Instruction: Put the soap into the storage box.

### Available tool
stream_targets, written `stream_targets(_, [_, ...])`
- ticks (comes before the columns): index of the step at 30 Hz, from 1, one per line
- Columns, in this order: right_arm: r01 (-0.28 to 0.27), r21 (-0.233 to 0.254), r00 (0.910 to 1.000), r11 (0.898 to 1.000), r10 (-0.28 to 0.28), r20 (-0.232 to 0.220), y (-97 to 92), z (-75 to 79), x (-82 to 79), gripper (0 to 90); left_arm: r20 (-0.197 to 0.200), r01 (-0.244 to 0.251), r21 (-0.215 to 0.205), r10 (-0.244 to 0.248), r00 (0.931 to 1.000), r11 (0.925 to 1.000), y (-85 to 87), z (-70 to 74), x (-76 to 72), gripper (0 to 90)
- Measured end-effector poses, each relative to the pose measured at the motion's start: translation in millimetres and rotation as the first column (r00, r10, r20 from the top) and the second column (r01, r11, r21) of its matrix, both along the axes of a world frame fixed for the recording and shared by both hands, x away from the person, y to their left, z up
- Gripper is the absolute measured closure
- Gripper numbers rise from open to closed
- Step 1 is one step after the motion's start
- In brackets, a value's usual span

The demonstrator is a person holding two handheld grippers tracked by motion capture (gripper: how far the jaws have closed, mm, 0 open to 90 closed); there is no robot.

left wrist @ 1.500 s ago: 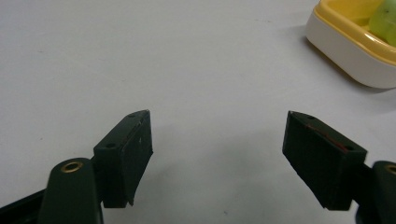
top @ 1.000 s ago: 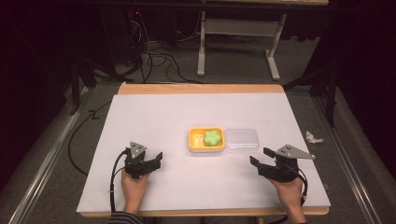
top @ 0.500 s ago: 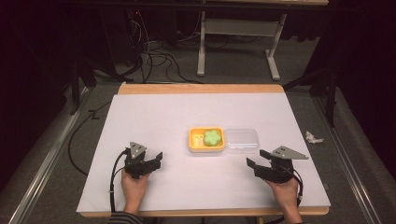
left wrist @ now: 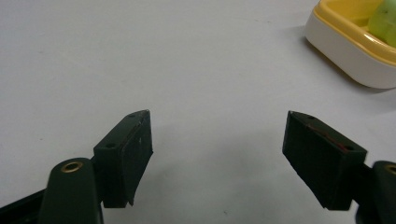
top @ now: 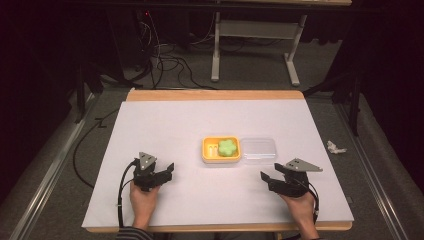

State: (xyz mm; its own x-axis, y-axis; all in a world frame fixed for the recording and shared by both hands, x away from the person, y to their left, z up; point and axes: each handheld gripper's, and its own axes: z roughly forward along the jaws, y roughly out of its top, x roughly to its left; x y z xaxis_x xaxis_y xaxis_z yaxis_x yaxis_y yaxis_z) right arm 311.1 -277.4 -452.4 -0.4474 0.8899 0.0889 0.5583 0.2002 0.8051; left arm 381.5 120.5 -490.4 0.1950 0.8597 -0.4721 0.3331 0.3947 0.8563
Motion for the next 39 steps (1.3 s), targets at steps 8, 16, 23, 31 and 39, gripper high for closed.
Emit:
stream_targets(8, [0.005,-0.012,0.9999,1.000,-0.005,-0.015,1.0,-5.4,1.8,34.9,0.002,-0.001,0.003,0.001,1.0000,1.0000,0.0,-0.2,0.0,24.9])
stream_targets(16, [0.007,-0.027,0.9997,1.000,-0.007,-0.025,2.0,-9.8,4.3,34.9,0.002,0.000,0.002,0.000,1.0000,1.0000,-0.1,-0.1,-0.1,24.9])
stream_targets(23, [0.017,-0.031,0.9993,0.999,-0.018,-0.032,2.4,-13.2,5.9,35.0,0.003,-0.001,0.001,0.001,1.0000,1.0000,-0.1,-0.1,-0.2,24.9])
stream_targets(31, [0.020,-0.040,0.9992,0.999,-0.022,-0.033,2.6,-16.4,7.5,35.0,0.002,0.000,0.000,0.000,1.0000,1.0000,-0.1,0.0,-0.2,24.9])
stream_targets(39, [0.027,-0.040,0.9989,0.999,-0.028,-0.039,2.1,-20.1,7.7,35.0,0.001,0.000,0.000,0.000,1.0000,1.0000,-0.2,-0.1,0.0,24.8])
